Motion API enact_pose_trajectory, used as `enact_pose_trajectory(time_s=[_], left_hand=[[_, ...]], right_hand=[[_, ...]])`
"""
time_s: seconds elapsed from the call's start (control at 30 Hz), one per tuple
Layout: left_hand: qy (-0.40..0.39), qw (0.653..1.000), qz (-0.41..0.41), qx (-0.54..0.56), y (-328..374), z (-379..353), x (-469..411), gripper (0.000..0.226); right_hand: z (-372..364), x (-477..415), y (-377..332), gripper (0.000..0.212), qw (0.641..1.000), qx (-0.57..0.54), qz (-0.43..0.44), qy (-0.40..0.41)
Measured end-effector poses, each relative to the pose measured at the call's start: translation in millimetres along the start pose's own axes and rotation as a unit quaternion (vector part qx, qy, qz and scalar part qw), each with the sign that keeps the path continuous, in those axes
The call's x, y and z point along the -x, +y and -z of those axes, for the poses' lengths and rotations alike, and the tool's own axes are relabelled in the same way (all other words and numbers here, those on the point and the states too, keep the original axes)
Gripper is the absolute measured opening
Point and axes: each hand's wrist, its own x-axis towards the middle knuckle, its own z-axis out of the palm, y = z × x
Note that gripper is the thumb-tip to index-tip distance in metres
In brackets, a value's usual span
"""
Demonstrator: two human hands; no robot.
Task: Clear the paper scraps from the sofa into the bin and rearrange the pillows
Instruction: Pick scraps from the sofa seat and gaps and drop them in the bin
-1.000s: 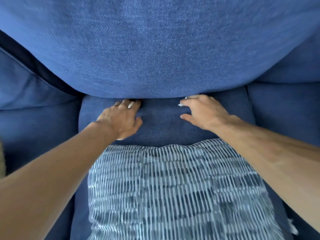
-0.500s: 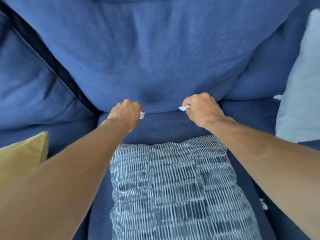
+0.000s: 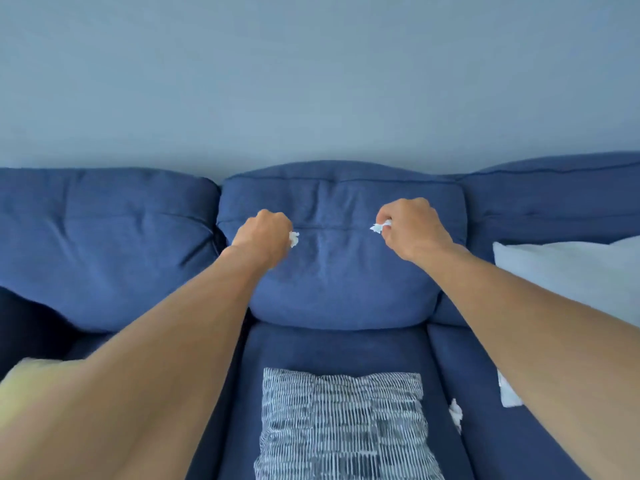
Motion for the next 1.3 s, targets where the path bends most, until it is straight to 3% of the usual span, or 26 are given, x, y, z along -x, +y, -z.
enact_pose_trajectory(time_s=[0.23, 0.53, 0.9, 1.17, 1.3], left_hand=[[0.093, 0.991, 0.022, 0.093, 20, 117, 35, 0.025], [0.186, 0.973, 0.119, 0.07, 10, 218, 105, 0.035], [0.268, 0.921, 0.281, 0.027, -120, 269, 268, 0.033], [0.297, 0.867, 0.399, -0.024, -223, 274, 455, 0.02], [0.304, 0.825, 0.475, -0.039, -255, 268, 574, 0.015]], right_hand=[[122, 0, -33, 0.022, 0.996, 0.004, 0.076, 0.051], [200, 12, -102, 0.012, 0.983, -0.009, 0.162, 0.081], [198, 87, -279, 0.012, 0.936, -0.056, 0.344, 0.054], [163, 220, -421, 0.018, 0.872, -0.1, 0.48, 0.01], [147, 317, -486, 0.018, 0.819, -0.123, 0.561, -0.008]])
